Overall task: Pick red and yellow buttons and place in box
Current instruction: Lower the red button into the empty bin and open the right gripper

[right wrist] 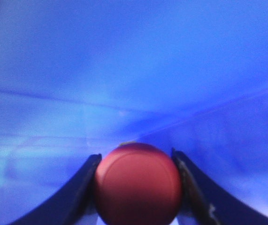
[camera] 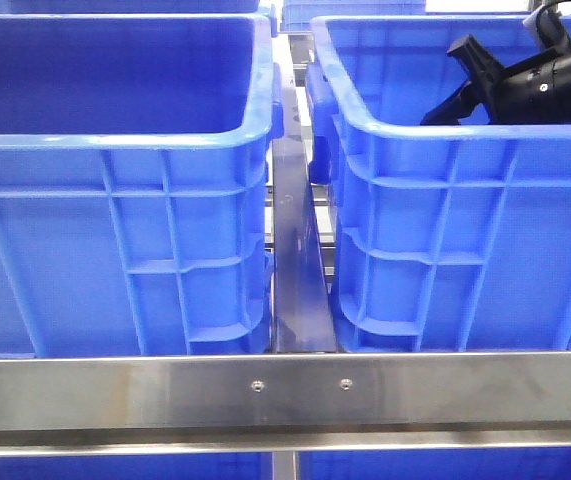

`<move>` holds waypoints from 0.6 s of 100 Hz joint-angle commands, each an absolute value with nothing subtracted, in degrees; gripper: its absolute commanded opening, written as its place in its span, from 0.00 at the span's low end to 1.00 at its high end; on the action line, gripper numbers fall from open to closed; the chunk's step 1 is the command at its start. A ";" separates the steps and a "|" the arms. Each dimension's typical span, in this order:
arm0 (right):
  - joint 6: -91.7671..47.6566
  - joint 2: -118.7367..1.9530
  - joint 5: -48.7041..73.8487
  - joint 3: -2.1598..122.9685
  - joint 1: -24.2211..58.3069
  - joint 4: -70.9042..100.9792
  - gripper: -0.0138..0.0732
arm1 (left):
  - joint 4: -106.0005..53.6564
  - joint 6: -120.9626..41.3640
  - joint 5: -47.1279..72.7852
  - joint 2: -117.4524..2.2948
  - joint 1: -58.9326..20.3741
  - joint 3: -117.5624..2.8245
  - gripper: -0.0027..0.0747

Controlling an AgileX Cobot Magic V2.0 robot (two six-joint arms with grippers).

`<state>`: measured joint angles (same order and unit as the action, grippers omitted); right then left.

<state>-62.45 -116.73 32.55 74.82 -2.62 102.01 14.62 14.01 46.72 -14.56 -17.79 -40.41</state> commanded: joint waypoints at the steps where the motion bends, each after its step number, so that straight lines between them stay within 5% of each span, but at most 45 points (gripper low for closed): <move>1: -63.57 -114.08 32.42 76.33 -3.06 103.00 0.48 | 15.02 14.51 41.83 -15.23 -17.61 -41.77 0.01; 26: -63.78 -114.08 29.71 76.33 -3.06 102.94 0.77 | 15.02 14.51 41.83 -15.23 -17.61 -41.77 0.01; 60: -65.28 -113.97 27.57 76.27 -4.17 102.89 0.80 | 15.02 14.51 41.83 -15.23 -17.61 -41.77 0.01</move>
<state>-63.95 -117.41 27.59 74.82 -3.04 101.84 14.62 14.01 46.72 -14.56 -17.79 -40.41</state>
